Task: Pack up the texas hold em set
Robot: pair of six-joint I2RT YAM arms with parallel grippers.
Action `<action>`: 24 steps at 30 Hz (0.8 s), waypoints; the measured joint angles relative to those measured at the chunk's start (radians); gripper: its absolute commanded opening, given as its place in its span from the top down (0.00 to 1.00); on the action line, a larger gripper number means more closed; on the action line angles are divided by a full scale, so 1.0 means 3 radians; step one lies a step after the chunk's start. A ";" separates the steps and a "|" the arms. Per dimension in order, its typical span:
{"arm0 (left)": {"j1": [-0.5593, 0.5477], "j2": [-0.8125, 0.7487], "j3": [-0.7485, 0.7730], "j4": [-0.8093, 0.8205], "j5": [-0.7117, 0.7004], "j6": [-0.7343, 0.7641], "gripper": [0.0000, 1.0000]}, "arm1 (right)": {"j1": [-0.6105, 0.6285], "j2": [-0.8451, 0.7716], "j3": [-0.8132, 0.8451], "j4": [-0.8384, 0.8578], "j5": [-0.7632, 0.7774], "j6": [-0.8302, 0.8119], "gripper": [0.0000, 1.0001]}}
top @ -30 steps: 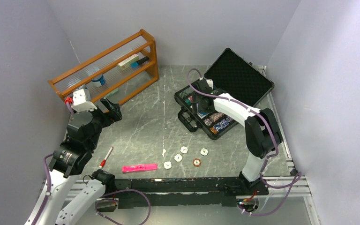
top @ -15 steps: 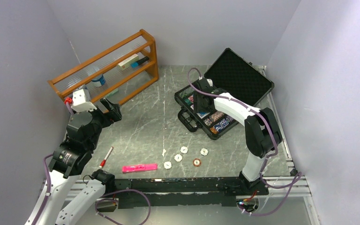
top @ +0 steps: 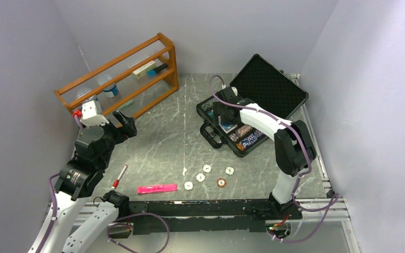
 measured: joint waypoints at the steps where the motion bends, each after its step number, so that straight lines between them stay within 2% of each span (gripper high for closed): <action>1: 0.0000 0.0000 0.0000 0.0000 0.0000 0.0000 0.03 | 0.0000 -0.0015 -0.0001 -0.0005 0.0005 -0.0003 0.15; 5: 0.0000 0.0008 0.0000 0.0004 0.0001 -0.0001 0.03 | 0.0018 -0.0238 -0.0032 -0.0062 0.0024 -0.0001 0.17; 11: 0.0000 0.0061 0.0000 0.0060 0.0041 -0.0001 0.03 | 0.0156 -0.0930 -0.0193 -0.0201 0.0034 0.0053 0.24; 15: 0.0000 0.0111 -0.0013 0.0132 0.0165 -0.0001 0.03 | 0.0464 -0.1204 -0.0351 -0.0327 0.0037 0.0184 0.25; 19: 0.0000 0.0172 -0.0047 0.0192 0.0298 -0.0001 0.03 | 0.0950 -0.1194 -0.0474 -0.0506 0.0041 0.0383 0.27; 24: 0.0000 0.0203 -0.0053 0.0207 0.0383 -0.0004 0.03 | 0.1253 -0.1193 -0.0732 -0.0643 -0.0003 0.0604 0.33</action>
